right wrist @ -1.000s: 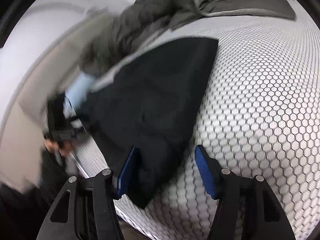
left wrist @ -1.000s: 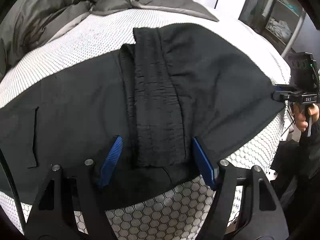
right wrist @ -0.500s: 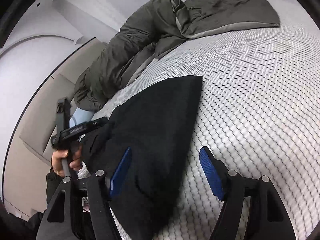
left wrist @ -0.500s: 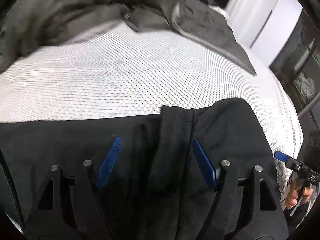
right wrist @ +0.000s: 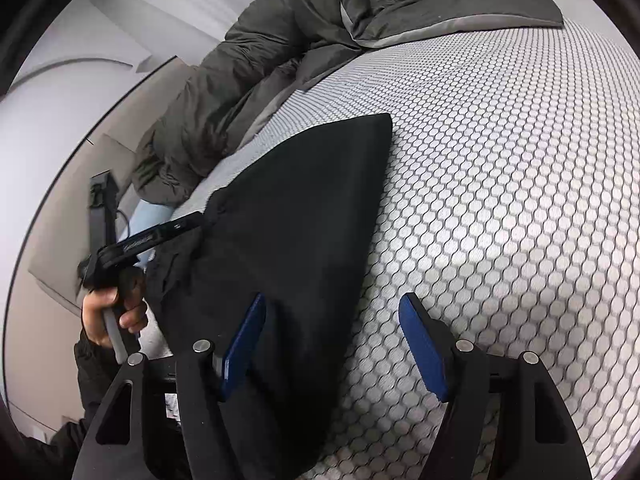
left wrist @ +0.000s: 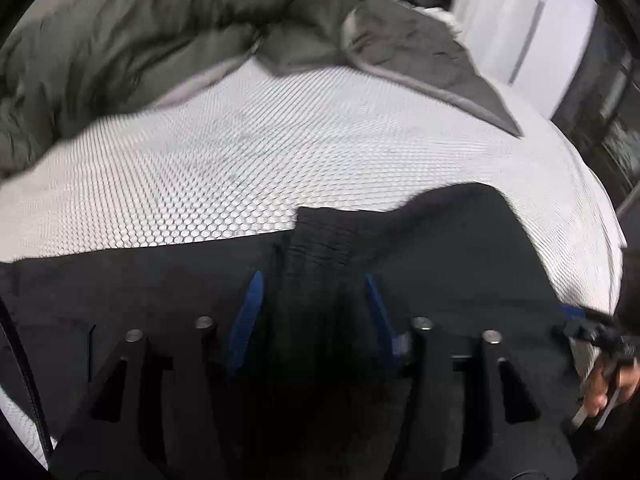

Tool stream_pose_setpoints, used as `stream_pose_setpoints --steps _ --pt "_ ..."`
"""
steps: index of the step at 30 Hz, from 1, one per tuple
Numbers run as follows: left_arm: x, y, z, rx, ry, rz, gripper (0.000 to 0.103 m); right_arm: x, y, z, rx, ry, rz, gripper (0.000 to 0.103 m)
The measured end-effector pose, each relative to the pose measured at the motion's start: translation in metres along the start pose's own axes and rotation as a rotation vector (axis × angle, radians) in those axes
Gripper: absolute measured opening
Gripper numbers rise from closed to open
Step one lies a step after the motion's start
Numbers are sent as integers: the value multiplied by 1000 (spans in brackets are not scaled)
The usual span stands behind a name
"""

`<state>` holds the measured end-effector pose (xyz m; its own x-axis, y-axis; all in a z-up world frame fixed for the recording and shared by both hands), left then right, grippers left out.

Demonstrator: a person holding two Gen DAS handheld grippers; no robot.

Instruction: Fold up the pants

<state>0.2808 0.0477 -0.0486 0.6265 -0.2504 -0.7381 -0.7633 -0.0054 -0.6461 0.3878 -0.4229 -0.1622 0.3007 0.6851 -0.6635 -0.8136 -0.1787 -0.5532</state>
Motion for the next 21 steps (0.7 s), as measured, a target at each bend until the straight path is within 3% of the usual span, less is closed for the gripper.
stream_pose_setpoints --steps 1,4,7,9,12,17,21 --pt "-5 3 -9 18 8 -7 73 -1 3 2 6 -19 1 71" --pt "-3 18 -52 78 76 -22 79 3 10 4 25 -57 16 64" --pt "31 43 -108 237 167 91 80 13 17 8 45 -28 33 46" --pt "52 60 -123 333 92 169 80 10 24 8 43 -17 27 32" --pt "60 67 -132 404 57 168 81 -1 41 5 55 -9 19 25" --pt "50 57 -124 326 113 159 81 -18 72 10 31 -56 10 25" --pt "22 60 -152 290 268 90 81 -25 76 14 25 -75 12 26"
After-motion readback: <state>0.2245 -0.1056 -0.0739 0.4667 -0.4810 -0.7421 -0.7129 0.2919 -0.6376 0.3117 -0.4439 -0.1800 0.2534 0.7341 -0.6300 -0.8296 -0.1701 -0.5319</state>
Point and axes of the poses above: each gripper's, at about its wrist camera, not at the fingertips, and x roughly the way its jaws point, z to its left, y to its underside, the point moved 6 cm from there along x, roughly the way its jaws point, and after that the axes turned 9 degrees about y, right-handed, at the moved point
